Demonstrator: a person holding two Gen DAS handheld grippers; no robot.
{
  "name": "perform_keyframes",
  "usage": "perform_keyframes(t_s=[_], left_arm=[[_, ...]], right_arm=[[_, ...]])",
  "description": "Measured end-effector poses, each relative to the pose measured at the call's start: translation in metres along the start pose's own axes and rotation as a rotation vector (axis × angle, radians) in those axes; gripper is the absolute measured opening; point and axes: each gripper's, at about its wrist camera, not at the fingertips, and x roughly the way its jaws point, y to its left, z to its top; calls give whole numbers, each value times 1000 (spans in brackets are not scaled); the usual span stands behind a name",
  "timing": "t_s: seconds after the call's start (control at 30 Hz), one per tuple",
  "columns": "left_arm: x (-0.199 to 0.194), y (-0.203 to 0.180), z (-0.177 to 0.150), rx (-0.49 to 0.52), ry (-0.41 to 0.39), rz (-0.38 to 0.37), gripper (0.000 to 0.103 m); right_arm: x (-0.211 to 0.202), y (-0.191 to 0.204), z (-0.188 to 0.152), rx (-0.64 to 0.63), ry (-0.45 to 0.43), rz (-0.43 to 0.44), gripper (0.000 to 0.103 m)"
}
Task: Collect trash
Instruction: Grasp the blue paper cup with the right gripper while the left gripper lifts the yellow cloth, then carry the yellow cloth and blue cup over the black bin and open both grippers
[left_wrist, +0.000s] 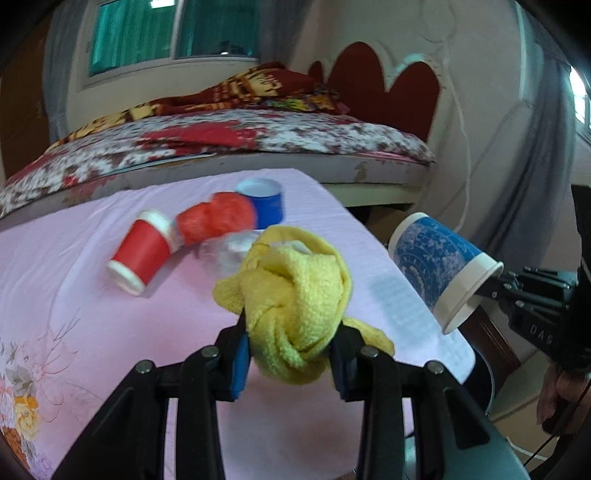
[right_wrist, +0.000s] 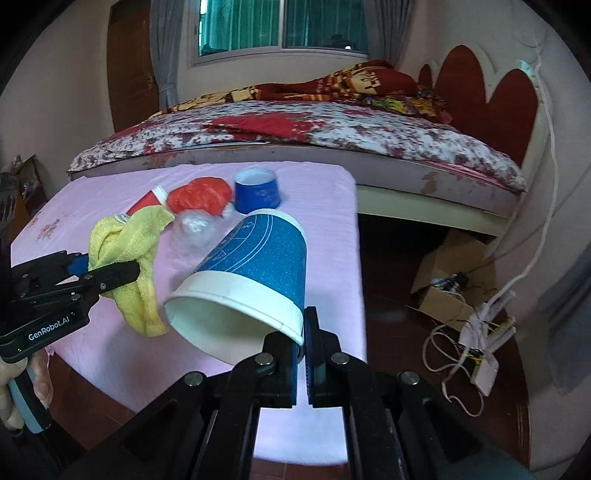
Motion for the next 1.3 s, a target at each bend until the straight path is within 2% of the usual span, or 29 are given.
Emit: perform_keyframes(t_s=[0.47, 0.77, 0.93, 1.13, 1.3], left_arm=[[10, -100, -6, 141, 17, -150, 36], [19, -160, -17, 236, 47, -219, 35], [25, -197, -23, 287, 72, -284, 36], [42, -256, -49, 389, 136, -358, 35], [60, -294, -68, 462, 191, -386, 35]], right_arm=[[-43, -64, -40, 77, 0, -99, 3], [-71, -121, -70, 174, 2, -170, 3], [-79, -152, -101, 230, 36, -196, 3], [-87, -189, -139, 294, 77, -234, 3], [-90, -226, -170, 361, 117, -273, 3]])
